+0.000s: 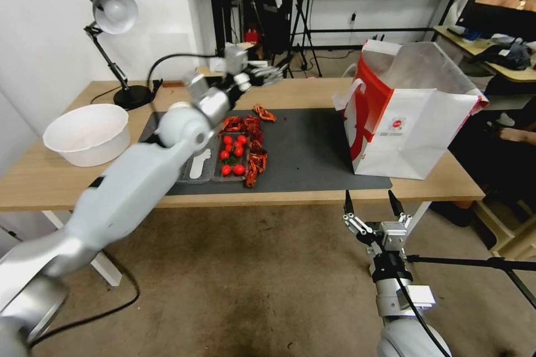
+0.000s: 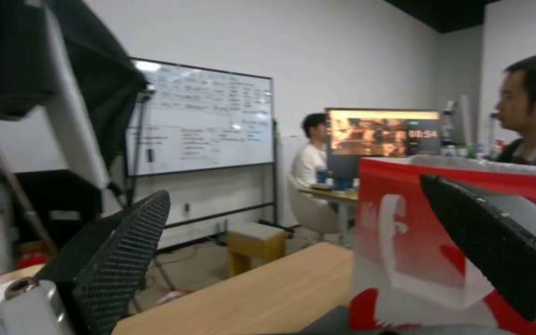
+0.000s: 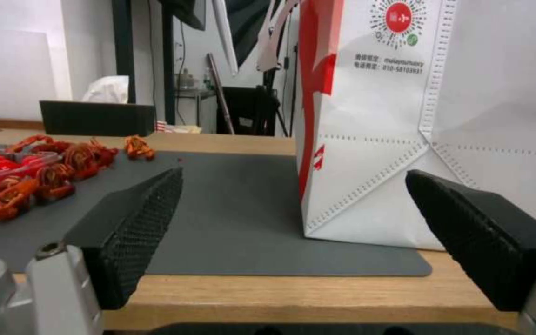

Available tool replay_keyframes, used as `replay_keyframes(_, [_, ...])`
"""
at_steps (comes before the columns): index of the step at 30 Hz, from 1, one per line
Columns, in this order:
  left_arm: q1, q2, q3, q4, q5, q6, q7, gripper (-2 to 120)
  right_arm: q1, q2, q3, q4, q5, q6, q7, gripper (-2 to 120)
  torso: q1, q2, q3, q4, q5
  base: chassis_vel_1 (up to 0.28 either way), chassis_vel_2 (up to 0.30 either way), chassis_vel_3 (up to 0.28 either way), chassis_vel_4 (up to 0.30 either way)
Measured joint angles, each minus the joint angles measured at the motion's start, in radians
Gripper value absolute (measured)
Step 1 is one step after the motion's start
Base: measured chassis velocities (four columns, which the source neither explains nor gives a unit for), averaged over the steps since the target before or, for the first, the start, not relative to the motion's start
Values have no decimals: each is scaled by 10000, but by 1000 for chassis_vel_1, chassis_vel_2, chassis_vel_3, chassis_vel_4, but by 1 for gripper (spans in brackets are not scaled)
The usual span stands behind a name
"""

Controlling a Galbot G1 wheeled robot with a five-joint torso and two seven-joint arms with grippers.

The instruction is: Pick up the trash from the table and place it into the takeout bag.

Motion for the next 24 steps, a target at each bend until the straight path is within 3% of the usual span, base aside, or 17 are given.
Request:
replay_keyframes(1, [0,0,0,0,0,0,0,100,0,0,0,0,0,0,0,92,0,0,0,0,0,0,0,0,0])
replay_keyframes(8, [2962,1143,-2240,-1595,712,-109,-503,100,86,-58,-99,-115,0,32,-6,92,-1,0,0,4,-1,0,0,0,0])
replay_keyframes(12, [4258,1311,-3159,-2088,1053,-238,-643,100,163,-62,-183,-229,1,62,-11,92,-1,0,-1,2,-1,0,0,0,0])
replay_keyframes(14, [4577,1309,-3330,-2186,1117,-258,-655,100,177,-58,-199,-249,0,69,-11,92,-1,0,0,1,0,0,0,0,0])
replay_keyframes(20, [7012,862,-4976,-2739,2155,-486,-685,100,368,-61,-349,-431,2,91,-26,91,-1,0,0,3,4,0,0,0,0])
replay_keyframes(24, [7704,518,-5538,-2895,2694,-563,-779,100,452,-68,-392,-513,3,102,-30,91,-1,1,0,4,5,0,0,0,0])
